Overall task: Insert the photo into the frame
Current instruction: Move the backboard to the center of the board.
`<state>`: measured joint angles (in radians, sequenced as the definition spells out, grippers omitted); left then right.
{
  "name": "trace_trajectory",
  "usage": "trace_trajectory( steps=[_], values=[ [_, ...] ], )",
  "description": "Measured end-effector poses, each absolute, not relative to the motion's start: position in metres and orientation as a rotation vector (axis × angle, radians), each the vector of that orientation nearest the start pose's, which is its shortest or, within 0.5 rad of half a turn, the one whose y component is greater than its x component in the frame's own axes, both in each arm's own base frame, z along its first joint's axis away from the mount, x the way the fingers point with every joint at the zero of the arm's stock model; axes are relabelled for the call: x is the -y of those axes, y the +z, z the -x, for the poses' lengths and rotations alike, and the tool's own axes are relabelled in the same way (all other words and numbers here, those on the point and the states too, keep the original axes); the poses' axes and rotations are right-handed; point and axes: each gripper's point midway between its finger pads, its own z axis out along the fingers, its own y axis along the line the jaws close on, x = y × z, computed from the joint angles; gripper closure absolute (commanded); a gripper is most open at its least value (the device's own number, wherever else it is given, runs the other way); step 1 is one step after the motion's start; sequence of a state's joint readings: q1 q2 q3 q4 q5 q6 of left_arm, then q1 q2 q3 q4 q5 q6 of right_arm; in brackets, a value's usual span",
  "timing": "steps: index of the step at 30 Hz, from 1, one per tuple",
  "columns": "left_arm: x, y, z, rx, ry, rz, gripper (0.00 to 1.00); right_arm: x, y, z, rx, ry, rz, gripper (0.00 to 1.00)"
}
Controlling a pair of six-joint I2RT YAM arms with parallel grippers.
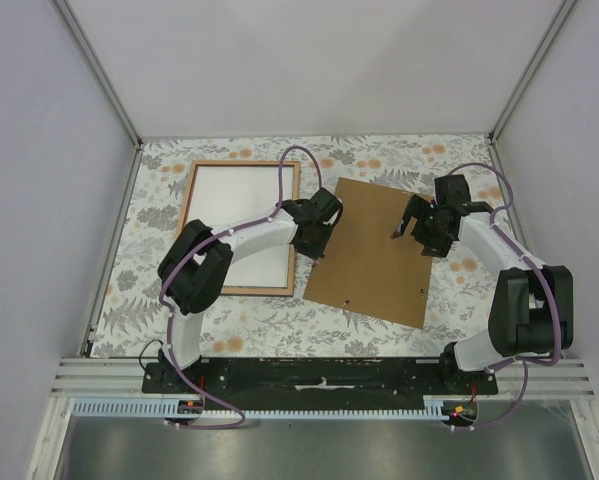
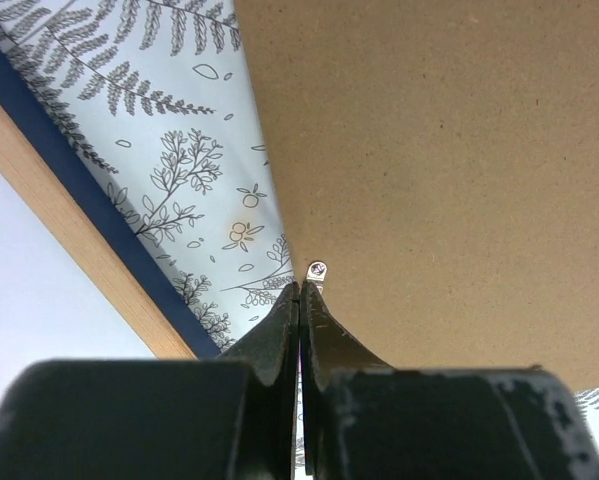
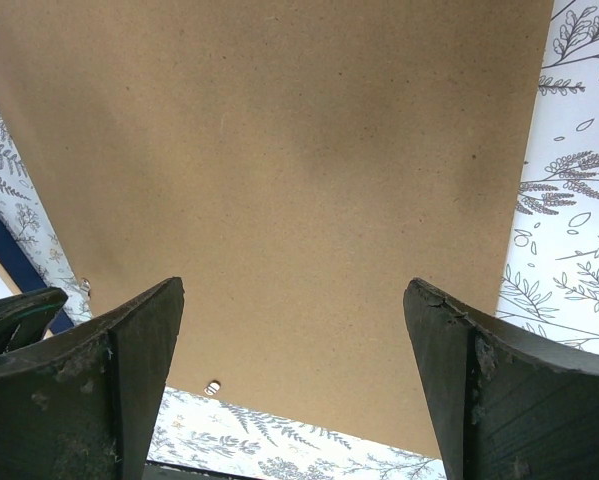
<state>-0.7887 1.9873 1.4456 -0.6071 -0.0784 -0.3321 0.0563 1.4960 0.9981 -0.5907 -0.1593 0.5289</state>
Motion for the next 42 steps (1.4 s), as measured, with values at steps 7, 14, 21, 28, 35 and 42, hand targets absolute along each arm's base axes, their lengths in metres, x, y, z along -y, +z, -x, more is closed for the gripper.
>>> trace_trajectory(
  steps=[7,14,21,28,35,42],
  values=[
    [0.308,0.040,-0.306,-2.673,-0.219,-0.605,0.71,-0.067,0.088,-0.328,-2.610,0.403,-0.567,0.02],
    [0.305,0.039,-0.304,-2.660,-0.204,-0.700,0.58,-0.067,0.089,-0.328,-2.608,0.402,-0.562,0.02],
    [0.308,0.025,-0.296,-2.683,-0.238,-0.802,0.57,-0.067,0.089,-0.328,-2.608,0.402,-0.561,0.02],
    [0.308,0.019,-0.294,-2.690,-0.243,-0.838,0.58,-0.067,0.089,-0.327,-2.611,0.401,-0.559,0.02],
    [0.307,0.019,-0.296,-2.682,-0.231,-0.844,0.62,-0.067,0.089,-0.327,-2.613,0.400,-0.556,0.02],
    [0.307,0.019,-0.296,-2.668,-0.220,-0.868,0.64,-0.066,0.089,-0.326,-2.616,0.397,-0.549,0.02]
  ],
)
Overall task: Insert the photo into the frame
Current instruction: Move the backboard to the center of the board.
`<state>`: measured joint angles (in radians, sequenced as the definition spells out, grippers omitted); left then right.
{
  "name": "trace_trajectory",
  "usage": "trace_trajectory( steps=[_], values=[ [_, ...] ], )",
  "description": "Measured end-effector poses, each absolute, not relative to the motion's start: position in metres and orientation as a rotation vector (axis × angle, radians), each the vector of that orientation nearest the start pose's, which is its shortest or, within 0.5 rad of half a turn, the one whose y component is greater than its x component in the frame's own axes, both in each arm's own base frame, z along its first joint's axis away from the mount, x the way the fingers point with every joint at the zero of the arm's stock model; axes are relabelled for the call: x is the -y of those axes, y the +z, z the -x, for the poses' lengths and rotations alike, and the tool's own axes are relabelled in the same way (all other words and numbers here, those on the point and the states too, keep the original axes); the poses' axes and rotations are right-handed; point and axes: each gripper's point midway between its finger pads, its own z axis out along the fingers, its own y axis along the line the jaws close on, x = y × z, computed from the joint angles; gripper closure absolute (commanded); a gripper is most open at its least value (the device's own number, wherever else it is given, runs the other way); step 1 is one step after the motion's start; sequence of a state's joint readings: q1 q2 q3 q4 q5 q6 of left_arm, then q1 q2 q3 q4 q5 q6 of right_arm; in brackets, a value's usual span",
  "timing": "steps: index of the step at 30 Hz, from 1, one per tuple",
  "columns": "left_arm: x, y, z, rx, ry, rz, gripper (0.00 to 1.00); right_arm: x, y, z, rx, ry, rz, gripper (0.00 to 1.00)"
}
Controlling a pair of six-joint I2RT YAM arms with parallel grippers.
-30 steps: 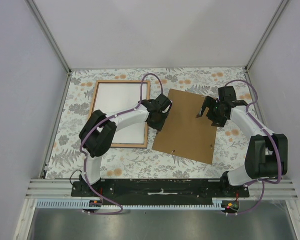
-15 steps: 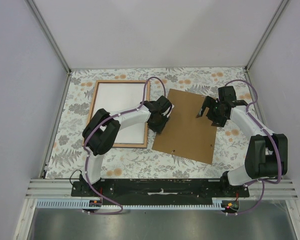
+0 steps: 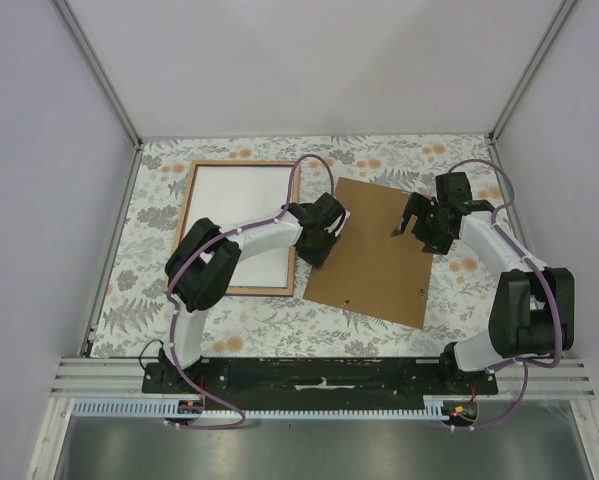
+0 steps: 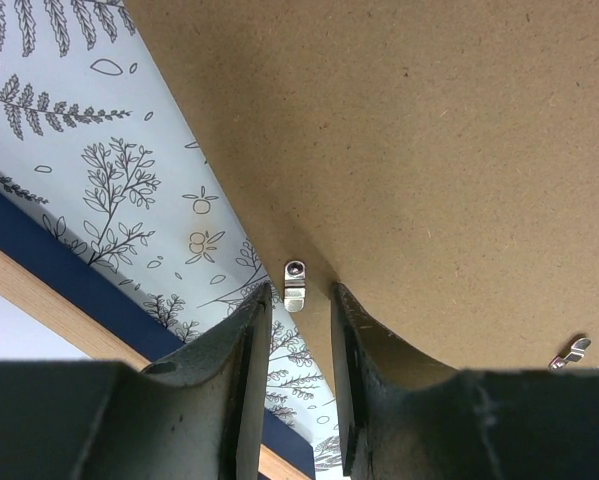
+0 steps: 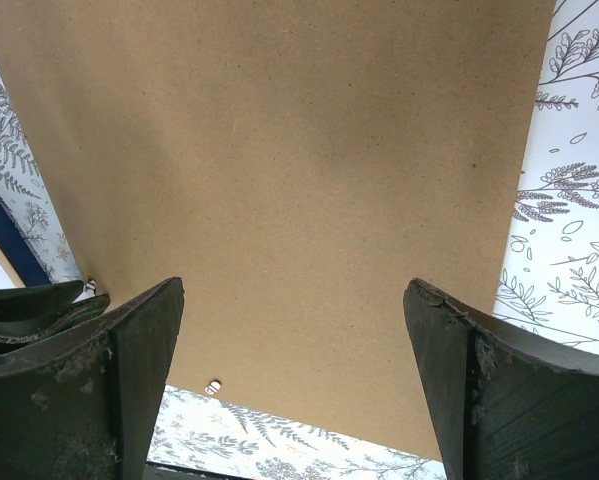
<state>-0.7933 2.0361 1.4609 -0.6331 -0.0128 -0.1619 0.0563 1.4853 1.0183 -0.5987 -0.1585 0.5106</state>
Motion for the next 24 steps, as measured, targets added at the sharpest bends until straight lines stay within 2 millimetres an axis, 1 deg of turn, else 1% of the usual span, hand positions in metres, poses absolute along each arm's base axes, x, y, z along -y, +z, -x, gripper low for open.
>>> trace_trajectory(
  steps=[8,15,19,24],
  values=[
    [0.307,0.017,-0.298,-2.672,-0.270,-0.872,0.66,-0.066,0.089,-0.326,-2.616,0.393,-0.540,0.02],
    [0.301,0.018,-0.312,-2.656,-0.282,-0.843,0.67,-0.066,0.091,-0.326,-2.605,0.401,-0.535,0.02],
    [0.300,0.018,-0.315,-2.653,-0.286,-0.832,0.67,-0.065,0.086,-0.313,-2.603,0.396,-0.546,0.04],
    [0.300,0.018,-0.315,-2.655,-0.297,-0.831,0.68,-0.053,0.070,-0.295,-2.624,0.300,-0.601,0.08]
  ],
)
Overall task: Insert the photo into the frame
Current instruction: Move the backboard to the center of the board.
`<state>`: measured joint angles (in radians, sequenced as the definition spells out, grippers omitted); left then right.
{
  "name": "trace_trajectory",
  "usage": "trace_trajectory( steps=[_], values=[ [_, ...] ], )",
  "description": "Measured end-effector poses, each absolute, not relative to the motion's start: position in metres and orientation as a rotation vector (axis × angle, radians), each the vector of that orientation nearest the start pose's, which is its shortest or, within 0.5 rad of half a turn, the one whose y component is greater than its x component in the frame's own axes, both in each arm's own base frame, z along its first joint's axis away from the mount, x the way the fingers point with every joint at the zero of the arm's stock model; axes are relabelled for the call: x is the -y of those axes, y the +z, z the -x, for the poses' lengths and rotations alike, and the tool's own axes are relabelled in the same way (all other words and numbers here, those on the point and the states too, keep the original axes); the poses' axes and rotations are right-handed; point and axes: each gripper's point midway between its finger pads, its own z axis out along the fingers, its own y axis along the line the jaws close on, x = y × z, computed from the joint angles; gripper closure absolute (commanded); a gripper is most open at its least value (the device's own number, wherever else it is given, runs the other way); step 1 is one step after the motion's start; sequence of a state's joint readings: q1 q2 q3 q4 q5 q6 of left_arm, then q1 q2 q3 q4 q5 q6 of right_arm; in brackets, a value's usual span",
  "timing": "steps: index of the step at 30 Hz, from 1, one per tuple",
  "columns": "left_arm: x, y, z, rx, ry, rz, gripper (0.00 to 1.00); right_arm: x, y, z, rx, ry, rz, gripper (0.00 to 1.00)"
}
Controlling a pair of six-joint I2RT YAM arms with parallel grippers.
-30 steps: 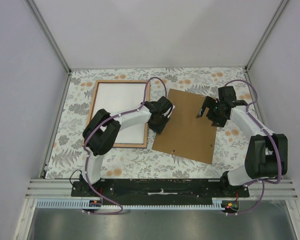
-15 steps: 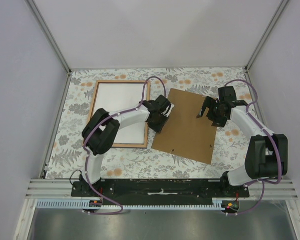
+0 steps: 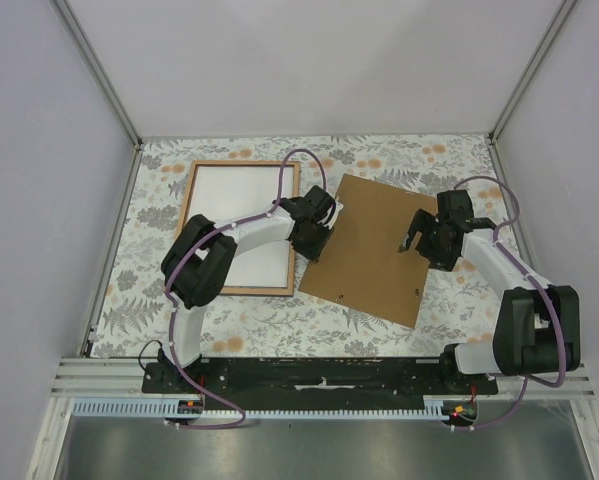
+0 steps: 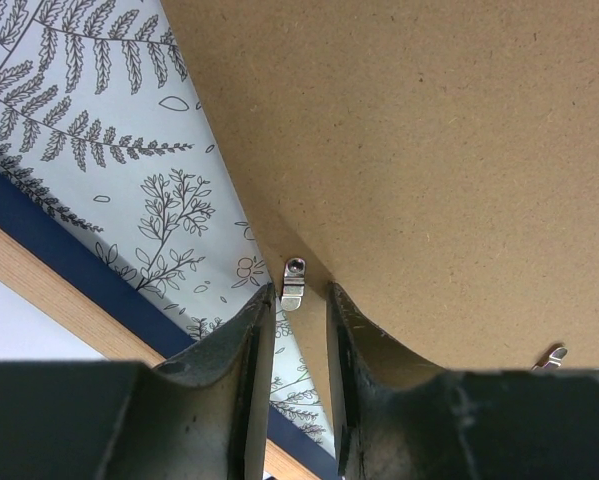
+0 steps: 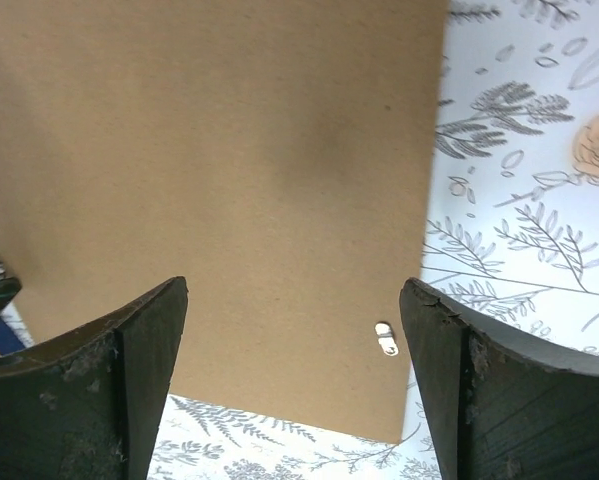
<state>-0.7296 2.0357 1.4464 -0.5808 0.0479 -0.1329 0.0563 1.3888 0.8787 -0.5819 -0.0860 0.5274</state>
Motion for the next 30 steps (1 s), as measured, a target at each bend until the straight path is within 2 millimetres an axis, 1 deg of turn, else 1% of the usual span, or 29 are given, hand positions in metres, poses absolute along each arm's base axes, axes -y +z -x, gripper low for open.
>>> trace_trajectory(
  steps=[6,9,12,16,19,21,24,26,30],
  values=[
    [0.300,0.017,-0.314,-2.657,-0.299,-0.827,0.68,-0.042,0.054,-0.277,-2.645,0.216,-0.635,0.13],
    [0.300,0.017,-0.314,-2.660,-0.297,-0.815,0.68,-0.040,0.041,-0.257,-2.675,0.197,-0.657,0.16],
    [0.300,0.017,-0.314,-2.664,-0.298,-0.802,0.68,-0.039,0.031,-0.238,-2.702,0.184,-0.677,0.21],
    [0.300,0.017,-0.314,-2.666,-0.299,-0.793,0.68,-0.039,0.024,-0.220,-2.721,0.185,-0.702,0.24],
    [0.300,0.017,-0.314,-2.668,-0.299,-0.788,0.68,-0.040,0.025,-0.216,-2.712,0.197,-0.720,0.28],
    [0.300,0.017,-0.314,-2.669,-0.299,-0.785,0.68,-0.041,0.026,-0.216,-2.706,0.201,-0.733,0.32],
    [0.300,0.017,-0.314,-2.669,-0.299,-0.783,0.68,-0.041,0.026,-0.215,-2.707,0.200,-0.747,0.41],
    [0.300,0.017,-0.314,-2.669,-0.299,-0.783,0.68,-0.041,0.023,-0.214,-2.716,0.195,-0.758,0.43],
    [0.300,0.018,-0.314,-2.669,-0.300,-0.782,0.68,-0.040,0.017,-0.211,-2.746,0.179,-0.774,0.43]
  ],
)
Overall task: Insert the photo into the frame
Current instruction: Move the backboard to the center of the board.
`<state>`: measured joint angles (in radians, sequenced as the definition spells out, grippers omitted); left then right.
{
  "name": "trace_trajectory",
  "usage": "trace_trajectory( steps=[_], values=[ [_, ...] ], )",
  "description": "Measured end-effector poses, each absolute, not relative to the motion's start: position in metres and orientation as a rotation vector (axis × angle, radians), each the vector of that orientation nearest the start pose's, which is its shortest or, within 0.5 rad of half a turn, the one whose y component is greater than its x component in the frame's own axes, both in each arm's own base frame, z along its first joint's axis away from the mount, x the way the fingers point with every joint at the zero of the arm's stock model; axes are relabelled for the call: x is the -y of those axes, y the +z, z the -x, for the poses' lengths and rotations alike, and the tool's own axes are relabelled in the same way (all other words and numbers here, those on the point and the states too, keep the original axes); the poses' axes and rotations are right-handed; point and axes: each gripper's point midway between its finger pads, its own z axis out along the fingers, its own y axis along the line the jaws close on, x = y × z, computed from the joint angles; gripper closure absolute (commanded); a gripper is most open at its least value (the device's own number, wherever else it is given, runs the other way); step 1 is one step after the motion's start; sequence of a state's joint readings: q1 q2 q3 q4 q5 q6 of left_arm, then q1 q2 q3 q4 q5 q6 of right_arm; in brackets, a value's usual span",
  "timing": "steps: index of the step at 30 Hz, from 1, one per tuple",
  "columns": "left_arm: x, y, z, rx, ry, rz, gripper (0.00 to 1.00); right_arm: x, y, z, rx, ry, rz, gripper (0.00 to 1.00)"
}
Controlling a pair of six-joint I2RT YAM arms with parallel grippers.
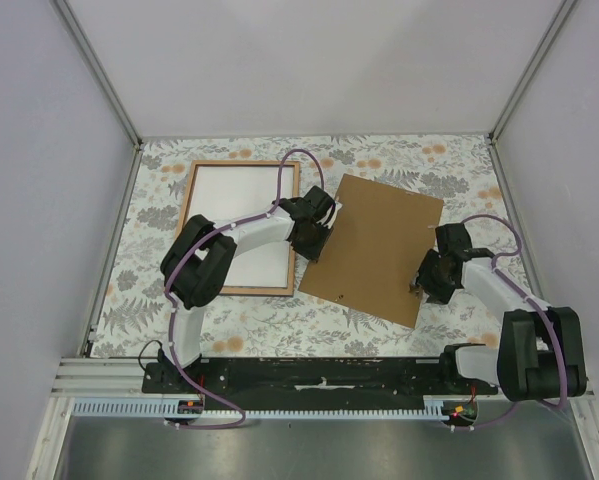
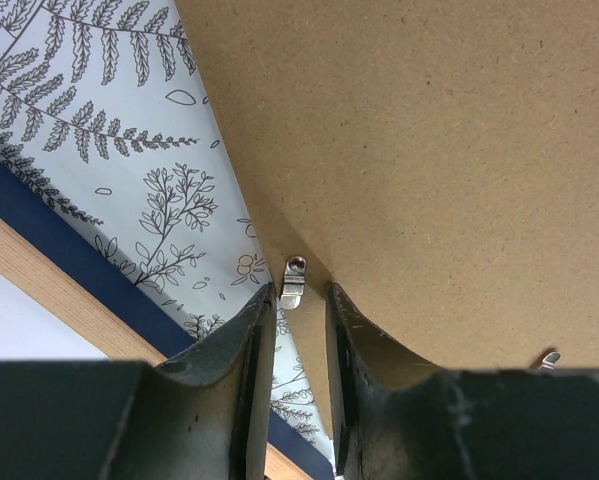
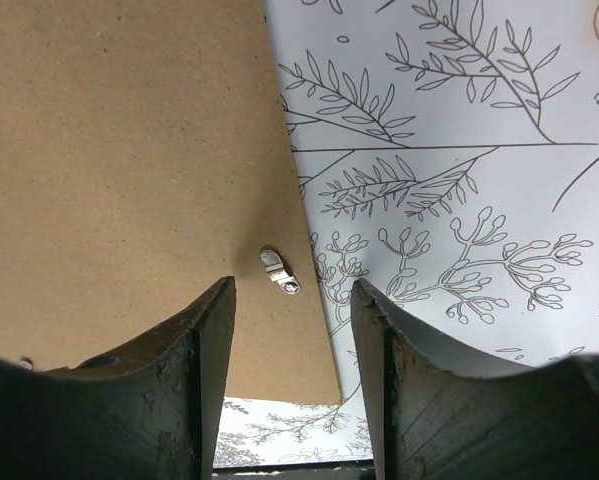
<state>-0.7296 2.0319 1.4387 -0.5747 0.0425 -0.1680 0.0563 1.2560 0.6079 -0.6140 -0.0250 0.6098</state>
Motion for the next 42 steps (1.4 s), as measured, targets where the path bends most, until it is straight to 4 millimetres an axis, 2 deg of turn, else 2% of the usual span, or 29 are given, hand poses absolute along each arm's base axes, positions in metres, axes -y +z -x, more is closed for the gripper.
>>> trace_trajectory(
  steps=[3,6,21,30,42],
  values=[
    [0.300,0.017,-0.314,-2.670,-0.300,-0.782,0.68,-0.039,0.016,-0.211,-2.748,0.169,-0.776,0.44],
    [0.300,0.017,-0.314,-2.670,-0.300,-0.782,0.69,-0.038,0.016,-0.212,-2.757,0.158,-0.779,0.49],
    [0.300,0.018,-0.314,-2.667,-0.302,-0.779,0.69,-0.035,0.014,-0.218,-2.759,0.123,-0.783,0.84],
    [0.299,0.018,-0.314,-2.665,-0.292,-0.777,0.68,-0.031,0.015,-0.218,-2.766,0.093,-0.778,1.00],
    [0.296,0.018,-0.317,-2.658,-0.259,-0.769,0.64,-0.030,0.015,-0.220,-2.775,0.079,-0.782,1.00]
  ],
)
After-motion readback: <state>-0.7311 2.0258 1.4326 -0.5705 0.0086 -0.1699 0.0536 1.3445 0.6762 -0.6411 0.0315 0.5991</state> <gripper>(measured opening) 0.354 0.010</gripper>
